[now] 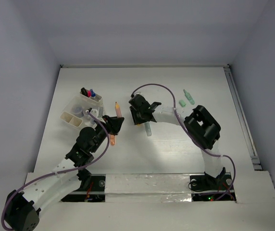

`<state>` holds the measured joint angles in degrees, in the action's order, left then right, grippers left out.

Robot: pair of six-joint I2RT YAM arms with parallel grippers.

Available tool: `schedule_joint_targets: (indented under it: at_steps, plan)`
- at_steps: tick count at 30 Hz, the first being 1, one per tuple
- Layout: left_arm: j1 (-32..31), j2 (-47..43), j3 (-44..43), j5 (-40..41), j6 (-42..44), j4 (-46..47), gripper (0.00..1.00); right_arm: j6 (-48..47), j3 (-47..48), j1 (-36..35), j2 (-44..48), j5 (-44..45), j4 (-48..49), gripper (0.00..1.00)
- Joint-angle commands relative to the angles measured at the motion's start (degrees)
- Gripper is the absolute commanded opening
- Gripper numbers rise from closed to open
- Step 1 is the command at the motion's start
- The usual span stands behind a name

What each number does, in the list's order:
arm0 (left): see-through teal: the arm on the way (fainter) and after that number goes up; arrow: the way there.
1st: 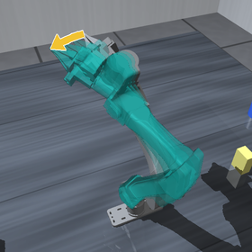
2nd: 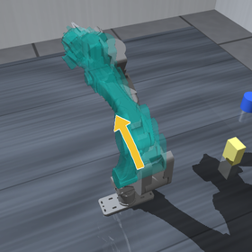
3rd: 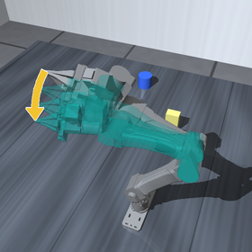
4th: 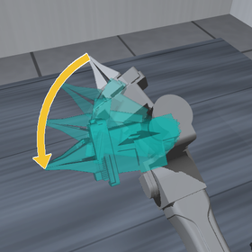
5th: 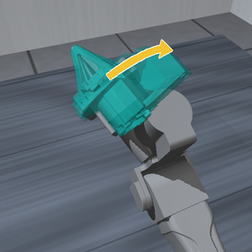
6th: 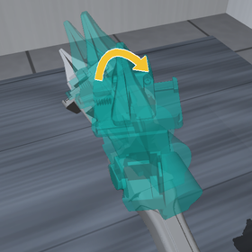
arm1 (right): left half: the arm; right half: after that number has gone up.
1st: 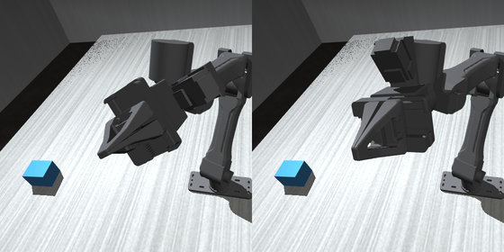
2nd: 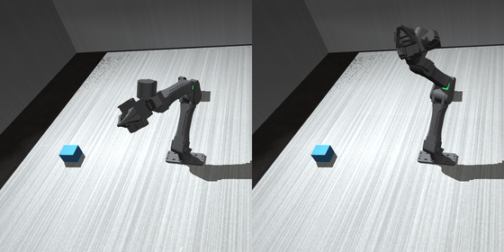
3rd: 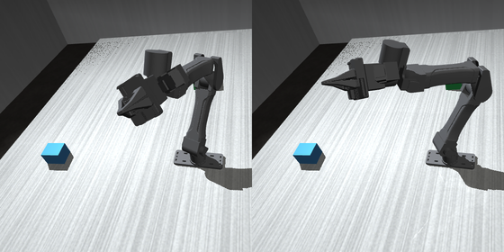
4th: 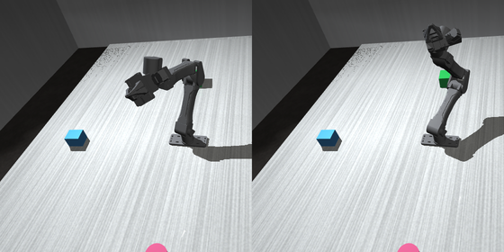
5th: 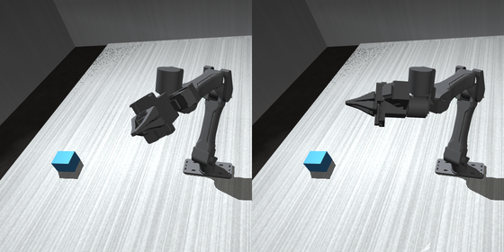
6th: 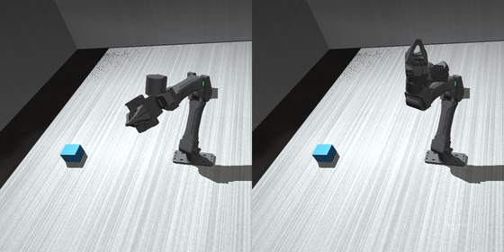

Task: Sort the stationery into containers
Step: Close the pen cap on the pen.

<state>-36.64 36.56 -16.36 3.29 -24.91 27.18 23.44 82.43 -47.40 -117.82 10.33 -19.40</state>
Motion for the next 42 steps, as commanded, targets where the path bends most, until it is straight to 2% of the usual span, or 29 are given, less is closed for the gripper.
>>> schedule_joint_targets:
  at_steps: [1, 2, 6, 7, 10, 15, 21, 24, 27, 34, 42]
  plan:
    - [-0.1, -1.0, 0.7, -0.2, 0.1, 3.2, 0.00, -1.2, 1.7, -0.9, -3.8, 2.1, -4.6, 0.41]
    - [-0.1, -1.0, 0.7, -0.1, 0.1, 3.1, 0.00, -1.2, 2.0, -0.9, -4.1, 2.3, -5.4, 0.38]
    - [-0.1, -1.1, 0.8, 0.0, 0.1, 3.2, 0.00, -0.9, 2.3, -0.9, -3.5, 4.3, -5.4, 0.08]
    - [-0.1, -1.1, 0.9, 0.0, 0.1, 3.2, 0.00, -0.9, 1.9, -0.9, -1.8, 5.2, -4.8, 0.08]
    - [-0.1, -0.3, 0.7, 0.1, 0.1, 3.4, 0.00, -1.2, -0.2, -0.9, 4.6, 6.4, 0.0, 0.07]
    - [-0.1, 0.7, 0.8, -0.1, 0.0, 4.0, 0.00, -2.0, -6.2, -0.9, 18.1, 4.7, 14.9, 0.07]
    - [-0.1, 0.4, 1.7, -2.1, -0.9, 6.1, 0.00, 2.1, -13.0, -0.9, 31.4, -2.7, 33.5, 0.06]
    - [-0.1, 1.6, 1.9, -3.0, -2.1, 8.2, 0.00, 4.9, -14.8, -0.9, 34.0, -6.6, 40.7, 0.06]
    - [-0.1, 3.2, 1.9, -5.7, -3.0, 9.6, 0.00, 5.6, -13.1, -0.9, 33.6, -9.1, 42.9, 0.07]
    - [-0.1, 4.0, 1.6, -5.6, -1.8, 9.4, 0.00, 7.3, -10.9, -2.7, 29.5, -14.2, 44.8, 0.07]
    - [-0.1, 3.7, 1.7, -5.6, -1.5, 9.4, 0.00, 7.2, -10.1, -3.8, 26.9, -14.5, 44.5, 0.07]
